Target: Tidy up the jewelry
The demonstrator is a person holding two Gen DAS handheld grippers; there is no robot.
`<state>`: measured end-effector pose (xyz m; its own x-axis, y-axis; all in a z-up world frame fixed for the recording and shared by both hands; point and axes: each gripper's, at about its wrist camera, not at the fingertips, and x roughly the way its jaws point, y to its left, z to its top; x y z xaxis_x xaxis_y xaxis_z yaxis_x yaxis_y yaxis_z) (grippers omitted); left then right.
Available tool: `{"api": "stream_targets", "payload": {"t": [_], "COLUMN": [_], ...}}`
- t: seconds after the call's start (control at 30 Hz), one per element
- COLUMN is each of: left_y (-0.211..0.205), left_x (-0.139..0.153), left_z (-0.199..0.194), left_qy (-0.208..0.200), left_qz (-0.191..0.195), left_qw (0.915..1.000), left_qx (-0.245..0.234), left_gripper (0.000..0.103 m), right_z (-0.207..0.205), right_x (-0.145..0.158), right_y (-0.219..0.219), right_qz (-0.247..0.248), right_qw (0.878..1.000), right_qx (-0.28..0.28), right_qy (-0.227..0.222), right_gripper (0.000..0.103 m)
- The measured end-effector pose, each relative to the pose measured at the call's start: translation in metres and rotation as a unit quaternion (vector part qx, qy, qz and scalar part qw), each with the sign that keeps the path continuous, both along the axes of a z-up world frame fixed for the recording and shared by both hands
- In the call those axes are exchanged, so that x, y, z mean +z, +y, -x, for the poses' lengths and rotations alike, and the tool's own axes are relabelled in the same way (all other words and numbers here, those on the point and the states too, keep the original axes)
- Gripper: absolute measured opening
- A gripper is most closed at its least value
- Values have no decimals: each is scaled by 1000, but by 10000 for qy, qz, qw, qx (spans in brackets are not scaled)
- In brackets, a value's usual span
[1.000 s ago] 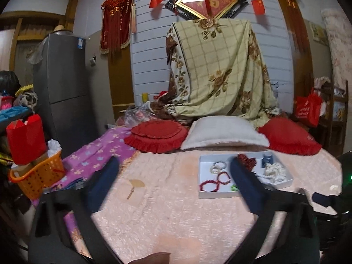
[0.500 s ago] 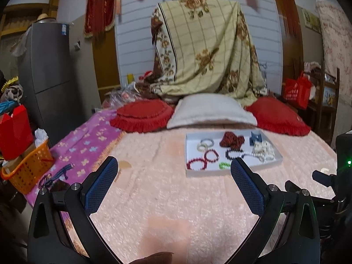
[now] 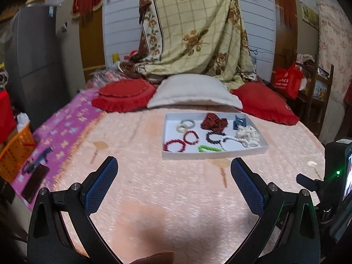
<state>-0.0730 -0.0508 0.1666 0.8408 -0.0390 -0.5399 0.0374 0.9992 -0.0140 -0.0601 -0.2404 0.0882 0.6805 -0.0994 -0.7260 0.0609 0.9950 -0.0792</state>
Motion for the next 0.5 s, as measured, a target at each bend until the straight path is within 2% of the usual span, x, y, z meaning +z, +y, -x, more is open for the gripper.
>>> {"api": "stream_targets", "payload": {"t": [0.13,0.2,0.37,0.5], "left_y": [-8,-12,-18,-22], "left_x": [-4,-4,-7,-16], "left_z": [-2,-1,1,-3], "left_qy": [86,65,75,205], "left_qz": [47,-3,-126,-469], "left_qw": [9999,10000,9999,9987], "left_qx": [-40,-38,-85,61], "left_gripper": [103,103,103,103], "right_z": [2,3,4,4], "right_x": [0,-1,-5,-6], "right_y": [-7,-12,-19,-16], "right_qz": [-36,-72,-122,-91], "right_qw": [10000,9999,9997,9997], "right_qx": [-60,-129,-224,-187], "right_qy": [-14,-16,61,95], "right_gripper": [68,72,73,73]}}
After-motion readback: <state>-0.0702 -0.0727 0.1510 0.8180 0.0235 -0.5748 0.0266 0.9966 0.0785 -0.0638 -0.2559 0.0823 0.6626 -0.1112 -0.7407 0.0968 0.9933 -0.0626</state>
